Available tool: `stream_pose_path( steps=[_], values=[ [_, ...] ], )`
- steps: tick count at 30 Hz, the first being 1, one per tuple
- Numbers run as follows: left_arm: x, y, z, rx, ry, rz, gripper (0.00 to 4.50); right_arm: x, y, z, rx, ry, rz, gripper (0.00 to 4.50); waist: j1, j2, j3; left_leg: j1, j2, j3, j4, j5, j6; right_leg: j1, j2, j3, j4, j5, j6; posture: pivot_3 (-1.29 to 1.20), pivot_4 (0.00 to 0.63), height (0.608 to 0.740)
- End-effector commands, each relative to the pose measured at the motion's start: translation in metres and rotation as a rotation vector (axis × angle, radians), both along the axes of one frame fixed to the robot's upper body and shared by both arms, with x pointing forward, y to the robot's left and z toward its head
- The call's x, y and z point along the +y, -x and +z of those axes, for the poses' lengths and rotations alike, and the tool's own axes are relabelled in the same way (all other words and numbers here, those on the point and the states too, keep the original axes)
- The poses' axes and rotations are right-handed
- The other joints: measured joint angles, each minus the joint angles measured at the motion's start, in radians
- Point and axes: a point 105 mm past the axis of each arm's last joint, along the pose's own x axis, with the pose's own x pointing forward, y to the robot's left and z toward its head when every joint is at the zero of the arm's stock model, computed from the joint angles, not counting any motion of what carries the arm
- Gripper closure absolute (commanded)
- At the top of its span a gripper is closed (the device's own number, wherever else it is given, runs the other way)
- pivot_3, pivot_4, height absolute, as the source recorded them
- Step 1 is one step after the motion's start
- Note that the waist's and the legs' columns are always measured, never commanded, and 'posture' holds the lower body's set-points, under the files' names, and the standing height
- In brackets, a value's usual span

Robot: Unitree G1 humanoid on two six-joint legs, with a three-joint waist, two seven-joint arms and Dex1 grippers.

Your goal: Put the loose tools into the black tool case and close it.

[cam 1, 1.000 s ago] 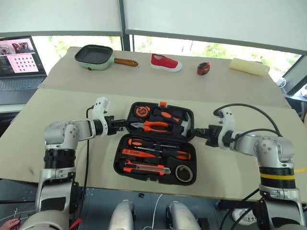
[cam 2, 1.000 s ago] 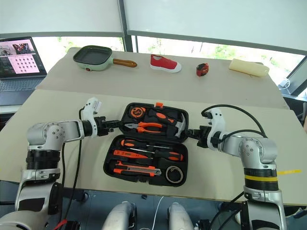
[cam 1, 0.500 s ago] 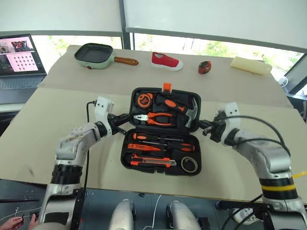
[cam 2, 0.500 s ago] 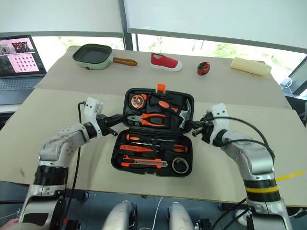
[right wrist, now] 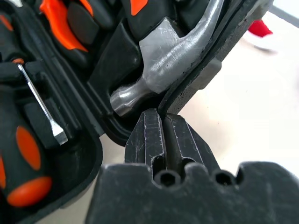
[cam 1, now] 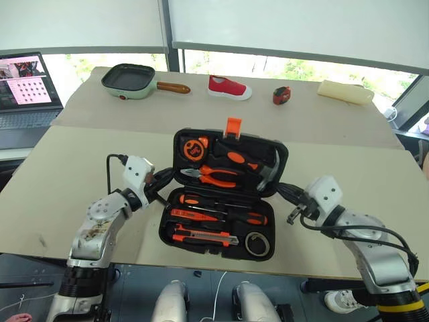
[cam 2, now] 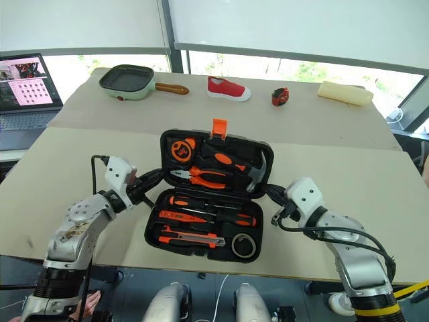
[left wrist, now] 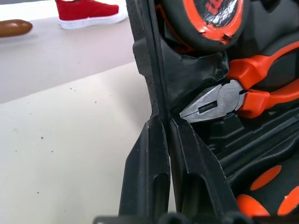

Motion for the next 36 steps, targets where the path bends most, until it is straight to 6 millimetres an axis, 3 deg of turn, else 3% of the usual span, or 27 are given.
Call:
stream_pose_path(
  steps=[1, 3, 6, 11, 16, 20, 25, 28, 30, 32, 36],
  values=[
    [0.021, 0.001, 0.008, -0.056, -0.014, 0.095, 4.41, 0.001, 0.01, 0.01, -0.136, 0.099, 0.052, 4.5, 0.0, 0.0, 0.0, 0.0, 0.0, 0.0, 0.0, 0.0, 0.0, 0.0, 0.0, 0.0, 0.0, 0.0, 0.0, 0.0, 0.15, 0.74],
    [0.023, 0.004, 0.007, -0.057, -0.016, 0.101, 4.41, 0.0, 0.014, 0.008, -0.169, 0.136, 0.063, 4.5, 0.0, 0.0, 0.0, 0.0, 0.0, 0.0, 0.0, 0.0, 0.0, 0.0, 0.0, 0.0, 0.0, 0.0, 0.0, 0.0, 0.15, 0.74],
    [0.034, 0.011, 0.006, -0.044, -0.007, 0.14, 3.59, 0.0, 0.027, 0.005, -0.243, 0.204, 0.097, 4.5, -0.001, 0.001, 0.0, 0.001, 0.0, 0.0, 0.0, 0.0, 0.0, 0.0, 0.0, 0.001, 0.001, 0.0, 0.0, 0.0, 0.15, 0.74],
    [0.045, 0.051, 0.001, 0.018, -0.02, 0.16, 1.86, 0.0, 0.079, 0.0, -0.339, 0.319, 0.199, 2.93, -0.001, 0.001, -0.001, 0.001, 0.001, 0.001, -0.001, 0.0, 0.0, 0.0, 0.0, 0.001, 0.0, -0.001, 0.0, 0.0, 0.15, 0.74],
    [0.065, 0.075, 0.006, 0.102, -0.043, 0.187, 0.09, -0.002, 0.121, -0.007, -0.184, 0.317, 0.238, 1.2, 0.009, 0.001, -0.001, 0.003, 0.001, 0.001, 0.001, 0.0, -0.001, 0.003, -0.001, 0.0, 0.0, -0.001, 0.0, 0.0, 0.15, 0.74],
    [0.078, 0.062, 0.025, 0.198, -0.073, 0.101, 0.09, -0.001, 0.158, -0.019, 0.231, 0.219, 0.342, 1.2, 0.022, 0.001, 0.0, 0.02, 0.002, 0.001, 0.0, -0.004, -0.01, 0.015, -0.003, -0.002, -0.003, -0.012, -0.006, 0.0, 0.15, 0.74],
    [0.067, 0.023, 0.035, 0.22, -0.194, -0.093, 0.0, 0.011, 0.154, -0.02, 0.357, 0.188, 0.447, 2.73, 0.023, -0.001, -0.002, 0.026, 0.007, -0.001, -0.001, -0.005, -0.011, 0.018, -0.003, -0.003, -0.006, -0.013, -0.013, 0.0, 0.15, 0.74],
    [0.055, 0.001, 0.031, 0.21, -0.264, -0.166, 0.68, 0.019, 0.152, -0.026, 0.398, 0.212, 0.512, 3.69, 0.023, -0.001, -0.002, 0.025, 0.005, 0.003, -0.001, -0.005, -0.01, 0.018, -0.003, -0.002, -0.009, -0.01, -0.013, 0.0, 0.15, 0.74],
    [0.043, -0.01, 0.026, 0.196, -0.329, -0.227, 1.45, 0.024, 0.15, -0.031, 0.416, 0.221, 0.538, 4.38, 0.025, -0.002, -0.003, 0.021, 0.005, 0.006, -0.001, -0.002, -0.004, 0.018, -0.001, -0.002, -0.01, -0.006, -0.014, 0.0, 0.15, 0.74],
    [0.033, -0.02, 0.022, 0.167, -0.386, -0.273, 2.19, 0.029, 0.148, -0.035, 0.423, 0.224, 0.56, 4.5, 0.026, -0.002, -0.003, 0.014, 0.006, 0.005, -0.001, -0.002, -0.003, 0.015, 0.001, -0.003, -0.01, -0.001, -0.005, 0.0, 0.15, 0.74],
    [0.015, -0.036, 0.017, 0.118, -0.451, -0.345, 3.66, 0.037, 0.14, -0.038, 0.409, 0.215, 0.565, 4.5, 0.028, -0.002, -0.002, 0.011, 0.006, 0.003, -0.001, -0.005, -0.002, 0.014, 0.002, -0.004, -0.011, -0.002, -0.003, 0.0, 0.15, 0.74]
  ],
)
